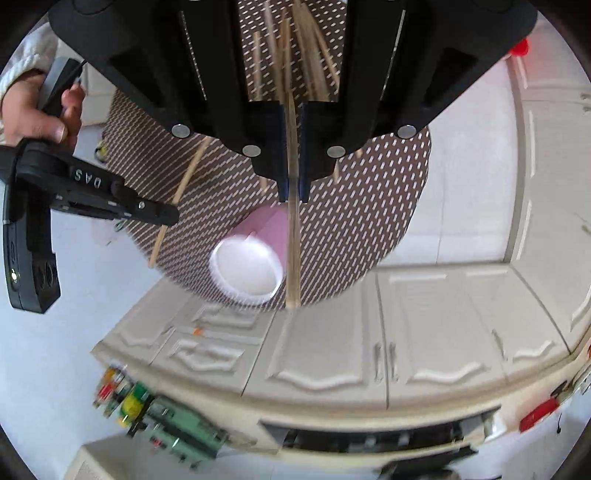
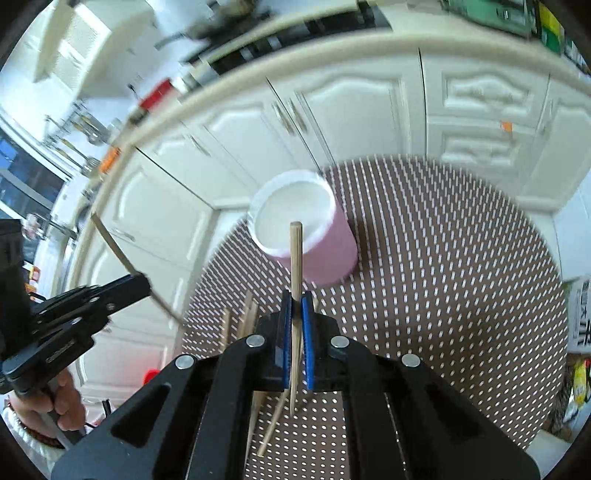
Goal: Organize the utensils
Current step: 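Lift the left gripper's chopstick over the pink cup while the right gripper carries its chopstick there, then open the left gripper over the cup while the right gripper opens, dropping both chopsticks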
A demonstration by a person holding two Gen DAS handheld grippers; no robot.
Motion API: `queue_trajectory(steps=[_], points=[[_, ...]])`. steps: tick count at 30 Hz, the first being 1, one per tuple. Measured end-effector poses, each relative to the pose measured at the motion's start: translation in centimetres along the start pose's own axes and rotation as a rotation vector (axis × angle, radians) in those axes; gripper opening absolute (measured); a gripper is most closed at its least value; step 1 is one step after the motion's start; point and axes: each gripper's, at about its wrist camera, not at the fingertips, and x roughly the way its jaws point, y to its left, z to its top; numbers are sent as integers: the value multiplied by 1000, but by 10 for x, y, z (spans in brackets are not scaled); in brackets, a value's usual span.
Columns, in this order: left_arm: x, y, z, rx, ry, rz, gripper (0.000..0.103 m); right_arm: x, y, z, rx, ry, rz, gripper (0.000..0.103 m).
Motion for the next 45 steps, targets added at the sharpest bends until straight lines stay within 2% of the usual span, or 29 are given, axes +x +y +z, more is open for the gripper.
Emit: queue_trajectory(steps=[7,10,14,18,22,25,33,45], points=[[-43,-26,36,46,-148,-51,6,-46,36,2,-87,-160,-6,4],[-57,-33,49,53,-204,-60,6,-27,68,-12,-126,-218,-35,4],[-71,-38,65,38,-280,-76,6,-28,95,1,-175,-305,-68,4],[-73,-37,77,11,-328,-63,6,-26,102,8,-199,-353,-85,4],[-60,-34,81,-11,-324,-44,6,-11,104,12,-225,-398,-120,4],[-44,-31,79,-28,-299,-33,6,3,102,9,-221,-390,-121,4],[-4,-26,61,-32,-190,-11,6,48,92,-10,-192,-285,-117,4],[17,-29,50,-42,-105,-2,7,79,77,-28,-110,-167,-103,7]])
